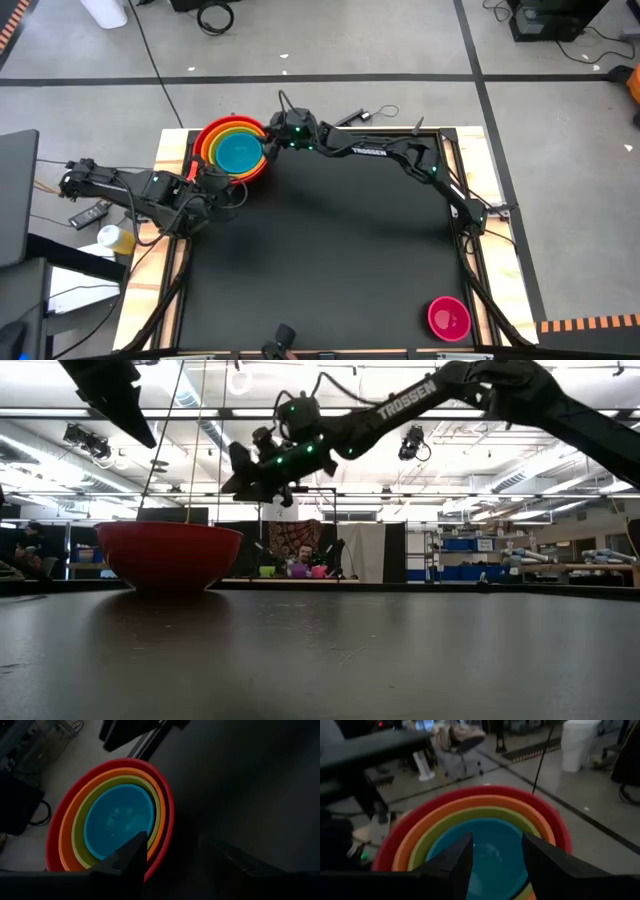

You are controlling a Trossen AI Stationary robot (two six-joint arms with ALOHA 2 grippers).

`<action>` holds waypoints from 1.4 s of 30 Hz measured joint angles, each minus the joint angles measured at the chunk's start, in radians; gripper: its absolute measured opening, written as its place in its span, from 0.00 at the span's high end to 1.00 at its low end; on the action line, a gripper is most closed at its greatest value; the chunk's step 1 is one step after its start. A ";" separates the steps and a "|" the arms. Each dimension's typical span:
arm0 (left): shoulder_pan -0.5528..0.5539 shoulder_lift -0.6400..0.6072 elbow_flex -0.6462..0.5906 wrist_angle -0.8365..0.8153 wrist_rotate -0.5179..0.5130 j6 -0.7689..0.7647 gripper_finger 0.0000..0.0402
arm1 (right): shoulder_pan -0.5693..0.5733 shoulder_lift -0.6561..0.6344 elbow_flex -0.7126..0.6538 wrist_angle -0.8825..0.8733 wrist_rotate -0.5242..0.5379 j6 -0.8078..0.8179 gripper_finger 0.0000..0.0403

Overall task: Nest bowls inside each other
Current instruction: Stack the pink bowl on top of the blue bowl

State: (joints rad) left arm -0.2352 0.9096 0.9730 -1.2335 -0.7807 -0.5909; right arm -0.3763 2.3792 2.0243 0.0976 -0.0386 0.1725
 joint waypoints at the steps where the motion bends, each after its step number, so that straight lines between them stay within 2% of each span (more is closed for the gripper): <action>1: 0.000 0.000 0.000 0.000 0.000 -0.006 0.55 | 0.000 -0.011 0.000 -0.030 -0.009 -0.008 0.56; 7: 0.000 0.008 -0.022 0.030 -0.001 -0.023 0.55 | -0.004 -0.092 0.000 -0.338 0.014 -0.086 0.56; 10: 0.000 0.010 -0.097 0.090 0.010 -0.018 0.55 | -0.011 -0.131 -0.002 -0.498 0.020 -0.131 0.56; 13: 0.001 0.012 -0.192 0.183 0.023 -0.011 0.55 | -0.017 -0.179 -0.045 -0.577 0.020 -0.147 0.56; 20: 0.016 0.014 -0.366 0.451 0.027 0.020 0.55 | -0.016 -0.406 -0.345 -0.580 0.050 -0.134 0.57; 26: 0.062 0.013 -0.434 0.783 0.061 0.192 0.55 | 0.007 -0.663 -0.643 -0.675 0.071 -0.134 0.57; 29: 0.100 0.021 -0.491 1.038 0.147 0.341 0.55 | 0.034 -0.774 -0.750 -0.741 0.065 -0.059 0.57; 34: 0.188 0.097 -0.544 1.373 0.407 0.533 0.55 | 0.104 -0.923 -0.878 -0.879 0.072 0.048 0.57; 38: 0.239 0.183 -0.543 1.527 0.534 0.599 0.55 | 0.187 -1.000 -0.939 -1.071 0.037 0.148 0.57; 42: 0.270 0.277 -0.543 1.675 0.661 0.606 0.55 | 0.296 -1.047 -0.998 -1.175 -0.025 0.249 0.57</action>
State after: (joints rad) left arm 0.0344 1.1863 0.4298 0.4411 -0.1197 0.0151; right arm -0.0799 1.3322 1.0262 -1.0771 -0.0633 0.4210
